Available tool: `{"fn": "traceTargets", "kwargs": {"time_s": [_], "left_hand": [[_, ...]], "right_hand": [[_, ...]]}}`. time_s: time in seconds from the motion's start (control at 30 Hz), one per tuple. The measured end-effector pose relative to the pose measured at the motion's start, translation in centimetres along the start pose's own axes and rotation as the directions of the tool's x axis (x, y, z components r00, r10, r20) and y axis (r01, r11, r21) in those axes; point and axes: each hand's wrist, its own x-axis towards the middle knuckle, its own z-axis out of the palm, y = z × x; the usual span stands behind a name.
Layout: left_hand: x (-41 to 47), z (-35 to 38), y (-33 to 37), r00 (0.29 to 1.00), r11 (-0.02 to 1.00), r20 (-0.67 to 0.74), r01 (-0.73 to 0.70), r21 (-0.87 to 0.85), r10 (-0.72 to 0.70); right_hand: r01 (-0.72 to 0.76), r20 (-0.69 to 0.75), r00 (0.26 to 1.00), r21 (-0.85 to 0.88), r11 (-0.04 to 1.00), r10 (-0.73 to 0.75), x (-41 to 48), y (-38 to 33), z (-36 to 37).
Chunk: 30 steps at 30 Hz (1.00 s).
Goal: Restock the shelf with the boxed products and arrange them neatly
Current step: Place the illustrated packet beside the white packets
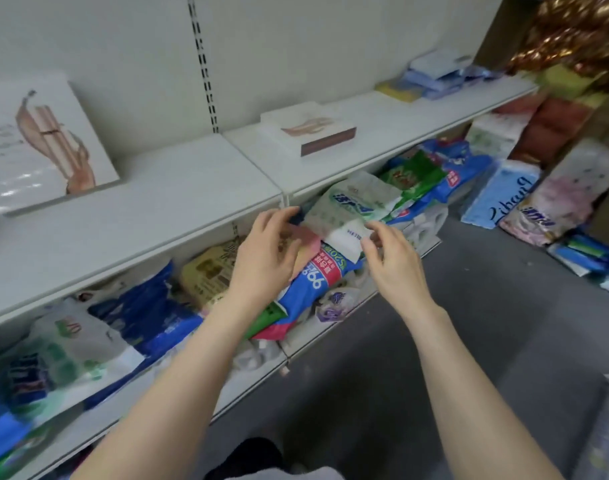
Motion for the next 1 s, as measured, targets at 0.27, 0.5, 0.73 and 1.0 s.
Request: {"fn": "traceTargets", "kwargs": {"time_s": [0.27,0.5,0.73,1.0], "left_hand": [[19.0,4.6,-0.3,0.997,0.956,0.035,0.059,0.286,-0.072],[29.6,9.3,-4.6,0.87,0.837,0.176,0.359,0.414,-0.46],[35.2,13.5,-3.0,0.918,0.913,0.181,0.297,0.281,-0.354],[37.8,17.9,0.2,0.854,0.736,-0.052,0.475,0.483,-0.517]], "right_hand": [[0.057,-0.012,0.998,-0.087,0.995,-0.058,12.9,6.3,-3.6],[0.085,-0.028,0.996,-0.107,0.991,-0.088,24.7,11.8,-5.3],[0.08,-0.015,0.997,-0.075,0.994,-0.082,34.9,16.3,-5.1],[0.042,0.108,0.994,-0.188,0.981,-0.022,49.6,22.1,-4.4]]}}
